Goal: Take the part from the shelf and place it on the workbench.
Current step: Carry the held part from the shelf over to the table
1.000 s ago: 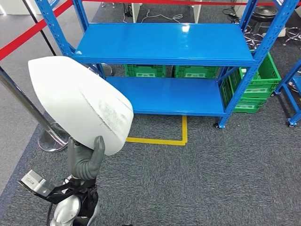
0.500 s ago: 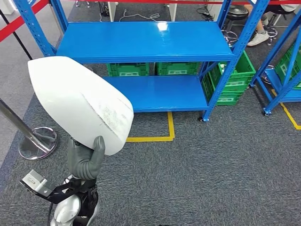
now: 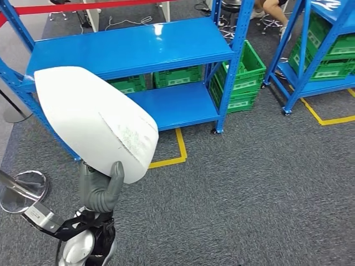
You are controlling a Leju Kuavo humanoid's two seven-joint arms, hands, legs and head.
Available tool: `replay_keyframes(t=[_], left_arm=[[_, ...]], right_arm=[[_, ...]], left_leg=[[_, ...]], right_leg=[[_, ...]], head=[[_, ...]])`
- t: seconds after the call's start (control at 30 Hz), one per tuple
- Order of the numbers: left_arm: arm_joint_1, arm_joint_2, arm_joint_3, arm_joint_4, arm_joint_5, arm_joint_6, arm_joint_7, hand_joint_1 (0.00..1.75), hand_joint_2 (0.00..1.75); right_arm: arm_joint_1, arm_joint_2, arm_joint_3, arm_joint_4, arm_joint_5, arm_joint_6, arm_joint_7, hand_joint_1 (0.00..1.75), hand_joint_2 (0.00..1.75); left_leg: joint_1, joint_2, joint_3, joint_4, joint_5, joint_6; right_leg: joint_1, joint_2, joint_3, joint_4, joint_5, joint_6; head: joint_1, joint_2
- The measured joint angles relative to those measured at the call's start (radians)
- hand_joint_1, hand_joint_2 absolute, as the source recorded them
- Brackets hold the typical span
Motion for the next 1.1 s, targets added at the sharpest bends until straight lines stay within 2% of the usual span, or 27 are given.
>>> replay_keyframes(t=[0.03, 0.07, 0.1, 0.13, 0.17, 0.2, 0.23, 0.27, 0.33, 0.4, 0.43, 0.47, 0.5, 0.53, 0.57, 0.63, 0.67, 0.7, 0.77, 0.83, 0.9, 0.93, 0.97, 1.0, 1.03, 1.07, 1.1], left_arm=[[0.000, 0.001, 0.000, 0.000, 0.000, 0.000, 0.000, 1.75, 1.75], [0.000, 0.001, 0.000, 0.000, 0.000, 0.000, 0.000, 1.75, 1.75], [-0.001, 0.001, 0.000, 0.000, 0.001, 0.000, 0.000, 1.75, 1.75], [-0.001, 0.001, 0.000, 0.000, 0.001, 0.000, 0.000, 1.75, 1.75], [-0.001, 0.001, 0.000, -0.001, 0.002, -0.001, 0.000, 1.75, 1.75], [-0.001, 0.001, 0.000, -0.001, 0.003, -0.001, 0.000, 1.75, 1.75], [-0.001, 0.001, 0.000, -0.001, 0.003, -0.001, 0.000, 1.75, 1.75], [-0.001, 0.001, 0.000, -0.001, 0.004, -0.002, 0.000, 1.75, 1.75], [-0.002, 0.000, 0.000, -0.001, 0.004, -0.003, 0.000, 1.75, 1.75], [0.000, -0.001, 0.001, -0.001, 0.006, -0.004, 0.000, 1.75, 1.75], [0.000, -0.001, 0.001, -0.001, 0.007, -0.004, 0.000, 1.75, 1.75], [0.001, 0.000, 0.001, -0.001, 0.008, -0.004, 0.000, 1.75, 1.75], [0.001, 0.000, 0.001, -0.001, 0.010, -0.004, 0.000, 1.75, 1.75], [0.001, -0.001, 0.001, -0.001, 0.012, -0.005, 0.000, 1.75, 1.75], [0.001, -0.001, 0.001, -0.001, 0.014, -0.006, 0.000, 1.75, 1.75], [0.001, -0.001, 0.001, -0.001, 0.017, -0.008, 0.000, 1.75, 1.75], [0.001, -0.001, 0.001, -0.001, 0.017, -0.008, 0.000, 1.75, 1.75], [0.000, -0.002, 0.001, -0.001, 0.018, -0.009, 0.000, 1.75, 1.75], [0.000, -0.004, 0.000, -0.001, 0.019, -0.012, 0.000, 1.75, 1.75], [-0.001, -0.006, 0.000, -0.002, 0.020, -0.014, -0.001, 1.75, 1.75], [-0.001, -0.006, 0.000, -0.004, 0.022, -0.015, -0.002, 1.75, 1.75], [0.000, -0.005, 0.000, -0.004, 0.022, -0.015, -0.003, 1.75, 1.75], [0.001, -0.004, 0.001, -0.004, 0.023, -0.015, -0.003, 1.75, 1.75], [0.001, -0.003, 0.001, -0.004, 0.023, -0.015, -0.003, 1.75, 1.75], [0.001, -0.002, 0.001, -0.004, 0.023, -0.015, -0.003, 1.75, 1.75], [0.001, -0.002, 0.001, -0.004, 0.023, -0.015, -0.003, 1.75, 1.75], [0.000, -0.002, 0.001, -0.004, 0.022, -0.016, -0.003, 1.75, 1.75]], right_arm=[[0.001, 0.000, 0.000, 0.000, 0.000, 0.000, 0.000, 0.00, 1.75], [0.001, 0.000, 0.000, 0.000, 0.000, 0.000, 0.000, 0.00, 1.75], [0.001, 0.000, -0.001, 0.000, 0.000, 0.000, 0.000, 0.00, 1.75], [0.000, 0.000, -0.001, 0.000, -0.001, 0.000, 0.000, 0.00, 1.75], [-0.002, 0.000, -0.001, 0.000, -0.001, 0.001, 0.000, 0.00, 1.75], [-0.001, 0.000, -0.001, 0.000, -0.001, 0.001, 0.000, 0.00, 1.75], [0.000, 0.000, -0.002, 0.000, -0.002, 0.001, 0.000, 0.00, 1.75], [0.003, -0.001, -0.003, 0.000, -0.003, 0.001, 0.000, 0.00, 1.75], [0.007, -0.002, -0.005, 0.000, -0.006, 0.000, 0.000, 0.00, 1.75], [0.005, -0.002, -0.007, 0.000, -0.008, -0.002, -0.001, 0.00, 1.75], [0.003, -0.002, -0.007, 0.000, -0.009, -0.003, -0.002, 0.00, 1.75], [0.003, -0.002, -0.007, 0.000, -0.009, -0.005, -0.003, 0.00, 1.75], [0.003, -0.002, -0.008, 0.000, -0.010, -0.005, -0.004, 0.00, 1.75], [0.003, -0.002, -0.009, 0.000, -0.010, -0.006, -0.004, 0.00, 1.75], [0.004, -0.002, -0.010, 0.000, -0.010, -0.006, -0.003, 0.00, 1.75], [0.002, -0.002, -0.012, 0.000, -0.010, -0.007, -0.003, 0.00, 1.75], [0.000, -0.002, -0.012, 0.000, -0.011, -0.008, -0.002, 0.00, 1.75], [-0.002, -0.002, -0.013, 0.000, -0.011, -0.009, -0.002, 0.00, 1.75], [-0.003, -0.002, -0.014, 0.000, -0.013, -0.009, -0.001, 0.00, 1.75], [-0.002, -0.002, -0.016, 0.000, -0.013, -0.009, 0.001, 0.00, 1.75], [-0.002, -0.003, -0.017, 0.000, -0.013, -0.015, 0.000, 0.00, 1.75], [-0.003, -0.003, -0.017, 0.000, -0.013, -0.018, 0.000, 0.00, 1.75], [-0.003, -0.003, -0.017, 0.000, -0.014, -0.021, -0.002, 0.00, 1.75], [-0.002, -0.003, -0.018, 0.000, -0.014, -0.023, -0.003, 0.00, 1.75], [-0.001, -0.003, -0.018, 0.000, -0.015, -0.024, -0.004, 0.00, 1.75], [0.000, -0.003, -0.019, 0.000, -0.015, -0.025, -0.005, 0.00, 1.75], [0.000, -0.003, -0.019, 0.000, -0.016, -0.025, -0.006, 0.00, 1.75]], left_leg=[[0.001, -0.003, 0.013, -0.029, 0.027, 0.001], [0.003, -0.012, 0.041, -0.085, 0.063, 0.002], [0.006, -0.035, 0.073, -0.149, 0.095, 0.002], [0.011, -0.058, 0.101, -0.208, 0.113, 0.003], [0.014, -0.077, 0.117, -0.244, 0.121, 0.005], [0.014, -0.087, 0.123, -0.260, 0.119, 0.009], [0.014, -0.080, 0.123, -0.264, 0.117, 0.016], [0.013, -0.071, 0.122, -0.263, 0.119, 0.023], [0.014, -0.048, 0.122, -0.266, 0.122, 0.036], [0.011, -0.023, 0.122, -0.266, 0.121, 0.044], [0.009, -0.008, 0.122, -0.266, 0.120, 0.046], [0.008, 0.006, 0.122, -0.266, 0.120, 0.047], [0.007, 0.019, 0.122, -0.266, 0.119, 0.048], [0.006, 0.030, 0.123, -0.266, 0.118, 0.047], [0.006, 0.041, 0.125, -0.266, 0.116, 0.046], [0.002, 0.060, 0.130, -0.264, 0.112, 0.039], [-0.001, 0.068, 0.131, -0.263, 0.110, 0.035], [-0.004, 0.077, 0.132, -0.263, 0.110, 0.030], [-0.004, 0.094, 0.133, -0.264, 0.108, 0.021], [-0.001, 0.069, 0.124, -0.240, 0.086, 0.009], [0.001, 0.021, 0.078, -0.141, 0.029, 0.000], [0.002, 0.008, 0.045, -0.074, 0.000, -0.002], [0.002, 0.003, 0.016, -0.019, -0.017, -0.002], [0.002, 0.000, -0.001, 0.008, -0.015, -0.002], [0.002, -0.002, -0.001, -0.001, 0.005, -0.001], [0.003, -0.007, 0.016, -0.042, 0.038, 0.000], [0.007, -0.026, 0.044, -0.101, 0.075, -0.001]], right_leg=[[-0.001, 0.013, 0.000, 0.000, 0.001, 0.002], [-0.003, 0.027, 0.000, 0.000, 0.003, 0.005], [-0.003, 0.040, -0.002, 0.002, 0.004, 0.009], [-0.003, 0.053, -0.006, 0.005, 0.005, 0.014], [-0.003, 0.064, -0.012, 0.008, 0.007, 0.020], [-0.003, 0.074, -0.019, 0.009, 0.010, 0.027], [-0.005, 0.084, -0.026, 0.008, 0.012, 0.033], [-0.007, 0.081, -0.031, 0.008, 0.013, 0.038], [-0.005, 0.040, -0.051, 0.042, -0.012, 0.048], [-0.003, -0.014, -0.100, 0.152, -0.075, 0.054], [-0.004, -0.026, -0.129, 0.218, -0.105, 0.057], [-0.004, -0.031, -0.149, 0.267, -0.122, 0.058], [-0.004, -0.033, -0.154, 0.284, -0.122, 0.058], [-0.004, -0.037, -0.138, 0.261, -0.103, 0.057], [-0.003, -0.047, -0.104, 0.203, -0.072, 0.055], [0.002, -0.090, -0.032, 0.072, -0.024, 0.048], [0.005, -0.105, -0.011, 0.033, -0.013, 0.042], [0.008, -0.109, -0.006, 0.018, -0.012, 0.037], [0.009, -0.085, -0.010, 0.016, -0.007, 0.024], [0.003, -0.062, -0.012, 0.012, -0.002, 0.014], [-0.002, -0.038, -0.013, 0.010, 0.002, 0.006], [-0.003, -0.026, -0.015, 0.010, 0.003, 0.004], [-0.004, -0.013, -0.016, 0.010, 0.004, 0.003], [-0.004, 0.001, -0.016, 0.010, 0.004, 0.003], [-0.005, 0.015, -0.016, 0.011, 0.005, 0.005], [-0.007, 0.029, -0.016, 0.011, 0.006, 0.007], [-0.008, 0.043, -0.016, 0.011, 0.008, 0.010]], head=[[0.000, 0.000], [0.000, 0.000], [0.000, 0.000], [-0.001, 0.000], [-0.002, 0.000], [-0.003, 0.000], [-0.002, 0.000], [-0.002, 0.000], [0.005, 0.000], [0.013, 0.000], [0.013, 0.000], [0.013, 0.000], [0.013, 0.000], [0.013, 0.000], [0.014, 0.000], [0.013, 0.000], [0.013, 0.000], [0.012, 0.000], [0.011, 0.000], [0.009, 0.000], [0.006, 0.000], [0.004, 0.000], [0.003, 0.000], [0.003, 0.000], [0.003, 0.000], [0.003, 0.000], [0.003, 0.000]])
